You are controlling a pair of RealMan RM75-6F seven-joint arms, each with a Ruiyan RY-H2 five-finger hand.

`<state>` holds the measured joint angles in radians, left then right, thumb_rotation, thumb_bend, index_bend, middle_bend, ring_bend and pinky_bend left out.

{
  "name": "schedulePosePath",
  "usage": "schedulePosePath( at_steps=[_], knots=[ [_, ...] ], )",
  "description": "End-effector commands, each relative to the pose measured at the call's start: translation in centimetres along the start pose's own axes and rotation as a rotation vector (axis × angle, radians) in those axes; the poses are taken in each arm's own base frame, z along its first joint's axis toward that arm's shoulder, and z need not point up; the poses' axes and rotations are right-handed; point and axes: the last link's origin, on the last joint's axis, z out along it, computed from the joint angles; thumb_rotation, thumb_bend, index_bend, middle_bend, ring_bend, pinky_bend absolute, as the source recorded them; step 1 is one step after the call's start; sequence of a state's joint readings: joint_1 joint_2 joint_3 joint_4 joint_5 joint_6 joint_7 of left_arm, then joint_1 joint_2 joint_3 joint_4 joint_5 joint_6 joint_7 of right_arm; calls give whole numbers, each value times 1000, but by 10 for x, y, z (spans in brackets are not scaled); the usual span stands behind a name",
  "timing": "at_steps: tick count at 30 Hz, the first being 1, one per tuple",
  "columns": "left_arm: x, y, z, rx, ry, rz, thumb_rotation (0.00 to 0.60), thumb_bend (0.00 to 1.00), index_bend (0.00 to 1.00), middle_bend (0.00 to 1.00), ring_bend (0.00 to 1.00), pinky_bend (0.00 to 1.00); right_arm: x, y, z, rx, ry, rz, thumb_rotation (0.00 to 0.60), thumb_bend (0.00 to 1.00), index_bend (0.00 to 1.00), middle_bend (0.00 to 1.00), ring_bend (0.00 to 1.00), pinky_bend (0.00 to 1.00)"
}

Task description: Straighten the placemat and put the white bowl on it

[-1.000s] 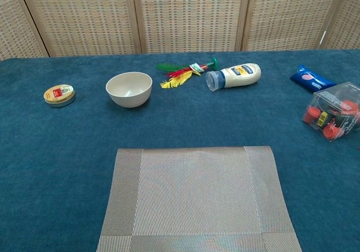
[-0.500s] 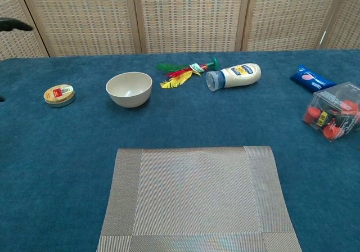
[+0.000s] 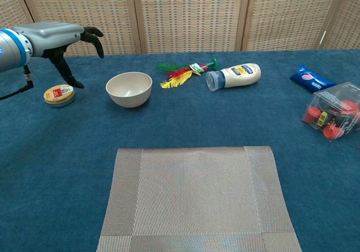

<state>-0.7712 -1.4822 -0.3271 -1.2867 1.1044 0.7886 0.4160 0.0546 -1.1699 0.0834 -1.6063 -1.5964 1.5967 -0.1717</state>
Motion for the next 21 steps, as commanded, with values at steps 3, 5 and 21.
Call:
schedulePosePath(
  at_steps=[3,5,21],
  knots=[
    [-17,14,24,9,-58,3,600,168,313,0,0,0,0,6,5,-25,-3,5,600,0,0,0,0,0],
    [-21,16,29,9,-65,0,600,184,319,0,0,0,0,8,7,-33,-3,5,600,0,0,0,0,0],
    [-54,42,51,-27,-123,40,600,320,406,0,0,0,-1,15,11,-64,-7,9,600,0,0,0,0,0]
  ],
)
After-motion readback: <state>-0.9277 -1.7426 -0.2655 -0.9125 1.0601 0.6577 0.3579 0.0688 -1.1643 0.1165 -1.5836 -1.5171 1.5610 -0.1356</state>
